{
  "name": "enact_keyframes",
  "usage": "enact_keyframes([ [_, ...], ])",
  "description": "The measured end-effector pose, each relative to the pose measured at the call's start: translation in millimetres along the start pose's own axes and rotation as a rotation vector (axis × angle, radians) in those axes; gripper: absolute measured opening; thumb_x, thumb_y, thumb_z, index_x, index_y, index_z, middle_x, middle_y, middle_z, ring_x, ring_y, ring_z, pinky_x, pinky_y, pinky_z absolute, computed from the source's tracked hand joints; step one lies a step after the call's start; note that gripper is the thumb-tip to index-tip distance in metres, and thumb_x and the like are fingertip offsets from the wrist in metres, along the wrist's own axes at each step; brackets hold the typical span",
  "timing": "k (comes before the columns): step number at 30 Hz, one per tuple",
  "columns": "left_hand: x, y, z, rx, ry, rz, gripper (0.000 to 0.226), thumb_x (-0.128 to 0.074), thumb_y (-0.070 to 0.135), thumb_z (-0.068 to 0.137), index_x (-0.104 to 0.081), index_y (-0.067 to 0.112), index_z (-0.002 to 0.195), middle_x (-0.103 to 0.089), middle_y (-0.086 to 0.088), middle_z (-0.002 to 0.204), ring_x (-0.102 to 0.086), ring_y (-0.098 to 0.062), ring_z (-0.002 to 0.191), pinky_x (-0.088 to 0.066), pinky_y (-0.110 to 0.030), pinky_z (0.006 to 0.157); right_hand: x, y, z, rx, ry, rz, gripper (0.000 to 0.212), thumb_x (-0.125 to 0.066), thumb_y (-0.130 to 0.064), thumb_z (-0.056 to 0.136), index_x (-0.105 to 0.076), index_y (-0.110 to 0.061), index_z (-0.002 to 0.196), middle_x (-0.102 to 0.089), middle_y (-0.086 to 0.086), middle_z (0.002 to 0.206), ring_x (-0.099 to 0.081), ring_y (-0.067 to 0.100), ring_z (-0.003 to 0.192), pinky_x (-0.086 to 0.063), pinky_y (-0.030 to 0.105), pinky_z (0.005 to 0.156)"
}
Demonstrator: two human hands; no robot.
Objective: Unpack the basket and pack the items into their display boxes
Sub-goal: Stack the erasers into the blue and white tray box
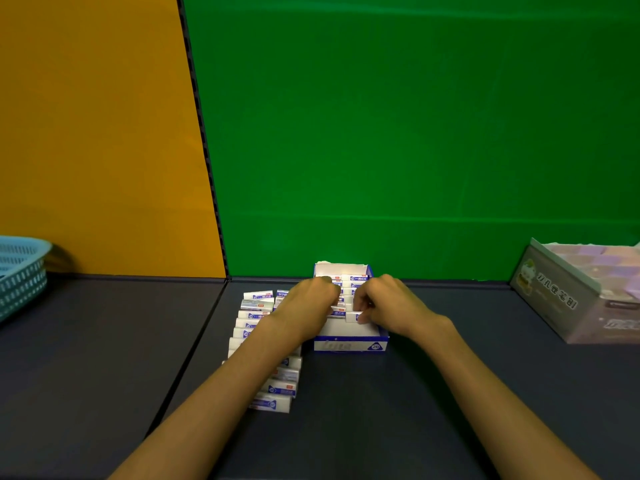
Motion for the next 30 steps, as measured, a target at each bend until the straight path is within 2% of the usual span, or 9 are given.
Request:
enact_keyframes([
  [5,-0.6,1.2,0.5,-0.023,-0.009,0.058,0.015,-0.057,0.007,0.093,-0.066,0.010,0.104,-0.065,-0.011,0.108,-0.060,-0.029,0.101,-0.047,-0.039,0.084,1.3,-0.9,-0.5,0.004,0.019,-0.022,0.016,-0.083,-0.018,0.076,-0.072,-0.020,0.087,-0.069,-0.005,0.084,-0.063,0.014,0.081,-0.053,0.031,0.074],
  [10,-2.1,2.0,3.1,0.011,-0.037,0.062,0.014,-0.058,0.008,0.092,-0.065,0.010,0.104,-0.065,-0.012,0.109,-0.062,-0.032,0.099,-0.049,-0.041,0.083,1.7,-2.8,-0.6,0.014,0.025,-0.055,0.015,-0.081,-0.018,0.076,-0.067,-0.023,0.082,-0.061,-0.011,0.075,-0.058,0.013,0.076,-0.044,0.028,0.067],
  [15,-2.3,3.2,4.9,0.026,-0.040,0.063,0.016,-0.057,0.007,0.091,-0.065,0.008,0.105,-0.063,-0.014,0.112,-0.061,-0.034,0.101,-0.047,-0.040,0.082,-1.7,-2.2,-2.6,0.024,0.061,-0.085,0.013,-0.078,-0.019,0.078,-0.067,-0.023,0.084,-0.068,-0.006,0.083,-0.060,0.017,0.082,-0.047,0.030,0.073],
  [19,-4.1,-1.9,2.0,0.003,-0.019,-0.016,0.013,-0.059,0.008,0.089,-0.066,0.010,0.100,-0.064,-0.010,0.106,-0.062,-0.030,0.097,-0.051,-0.039,0.081,-2.7,-1.5,-2.9,0.025,0.066,-0.066,0.013,-0.079,-0.018,0.078,-0.068,-0.023,0.083,-0.066,-0.005,0.081,-0.062,0.017,0.080,-0.047,0.030,0.070],
  [22,0.1,-7.9,-1.2,-0.008,0.017,-0.112,0.020,-0.064,0.020,0.088,-0.067,0.018,0.108,-0.064,-0.004,0.111,-0.059,-0.025,0.104,-0.050,-0.039,0.087,-2.1,-1.4,-2.7,0.021,0.044,-0.039,0.014,-0.080,-0.019,0.078,-0.068,-0.023,0.084,-0.065,-0.009,0.079,-0.061,0.013,0.078,-0.048,0.029,0.071],
  [25,7.3,-19.1,-7.8,-0.009,0.098,-0.180,0.025,-0.064,0.032,0.091,-0.065,0.025,0.115,-0.063,0.001,0.116,-0.056,-0.021,0.109,-0.048,-0.038,0.090,-0.5,-1.7,-2.9,0.036,0.030,-0.045,0.015,-0.080,-0.024,0.078,-0.072,-0.025,0.091,-0.067,-0.013,0.084,-0.060,0.007,0.079,-0.042,0.026,0.074],
  [27,12.8,-30.6,-13.9,0.007,0.152,-0.197,0.025,-0.062,0.036,0.093,-0.064,0.027,0.116,-0.064,0.003,0.113,-0.056,-0.019,0.107,-0.048,-0.037,0.089,1.1,-5.5,-2.2,0.058,0.035,-0.043,0.018,-0.079,-0.028,0.079,-0.073,-0.026,0.096,-0.069,-0.014,0.089,-0.059,0.003,0.080,-0.041,0.025,0.078],
  [30,17.9,-55.7,-23.7,0.073,0.176,-0.245,0.025,-0.061,0.038,0.095,-0.064,0.029,0.118,-0.064,0.006,0.114,-0.056,-0.014,0.106,-0.049,-0.037,0.089,5.7,-18.5,2.2,0.092,0.102,-0.009,0.009,-0.071,-0.025,0.085,-0.074,-0.025,0.093,-0.070,-0.012,0.090,-0.058,0.003,0.078,-0.045,0.028,0.080],
])
Point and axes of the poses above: each hand's wrist, its own z-axis towards the middle knuckle, its own x-axis out of the back of the hand, y = z × x, the point moved 3 cm from there along z, towards the middle knuckle
